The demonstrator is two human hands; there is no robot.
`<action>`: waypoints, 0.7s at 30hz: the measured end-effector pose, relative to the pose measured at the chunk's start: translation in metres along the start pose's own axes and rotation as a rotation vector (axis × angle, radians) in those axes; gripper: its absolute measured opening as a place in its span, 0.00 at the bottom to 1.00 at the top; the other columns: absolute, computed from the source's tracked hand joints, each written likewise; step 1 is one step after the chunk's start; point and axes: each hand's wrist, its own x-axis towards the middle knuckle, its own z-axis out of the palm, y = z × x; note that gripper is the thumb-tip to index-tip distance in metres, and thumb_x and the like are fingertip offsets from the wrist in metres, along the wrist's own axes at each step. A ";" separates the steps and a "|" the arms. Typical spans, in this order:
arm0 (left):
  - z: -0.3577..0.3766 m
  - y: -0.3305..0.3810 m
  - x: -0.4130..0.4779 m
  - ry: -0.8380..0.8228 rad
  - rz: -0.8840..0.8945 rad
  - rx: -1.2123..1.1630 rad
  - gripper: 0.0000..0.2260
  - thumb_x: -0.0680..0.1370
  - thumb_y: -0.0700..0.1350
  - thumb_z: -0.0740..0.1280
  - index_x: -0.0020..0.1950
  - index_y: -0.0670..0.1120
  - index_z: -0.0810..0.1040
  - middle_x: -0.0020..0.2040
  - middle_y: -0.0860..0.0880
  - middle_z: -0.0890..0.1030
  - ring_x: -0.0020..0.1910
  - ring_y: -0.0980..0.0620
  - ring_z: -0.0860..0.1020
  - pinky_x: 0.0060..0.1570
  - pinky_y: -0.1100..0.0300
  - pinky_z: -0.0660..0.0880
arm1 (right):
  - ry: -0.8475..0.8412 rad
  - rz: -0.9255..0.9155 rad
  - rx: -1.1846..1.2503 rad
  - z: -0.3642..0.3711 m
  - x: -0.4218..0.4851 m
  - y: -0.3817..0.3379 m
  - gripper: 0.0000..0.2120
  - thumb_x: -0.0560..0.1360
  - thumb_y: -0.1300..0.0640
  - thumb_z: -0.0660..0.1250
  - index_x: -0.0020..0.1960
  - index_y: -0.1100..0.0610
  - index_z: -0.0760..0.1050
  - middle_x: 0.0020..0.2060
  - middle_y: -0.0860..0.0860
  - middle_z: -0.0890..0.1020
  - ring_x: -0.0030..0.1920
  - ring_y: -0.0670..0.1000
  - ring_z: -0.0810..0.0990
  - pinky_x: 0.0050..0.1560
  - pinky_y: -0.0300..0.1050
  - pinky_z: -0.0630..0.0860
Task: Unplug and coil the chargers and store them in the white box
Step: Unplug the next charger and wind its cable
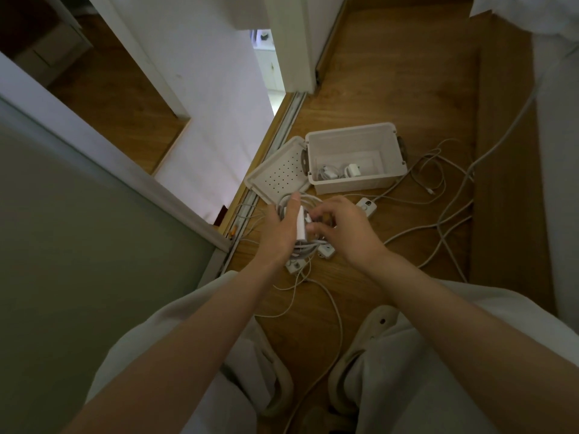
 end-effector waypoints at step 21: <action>0.007 -0.003 0.016 -0.101 -0.101 0.026 0.19 0.80 0.60 0.53 0.52 0.47 0.74 0.45 0.43 0.80 0.36 0.50 0.78 0.27 0.62 0.73 | 0.094 -0.154 -0.234 -0.017 -0.013 -0.030 0.13 0.77 0.64 0.61 0.61 0.56 0.70 0.55 0.50 0.76 0.55 0.48 0.73 0.49 0.35 0.67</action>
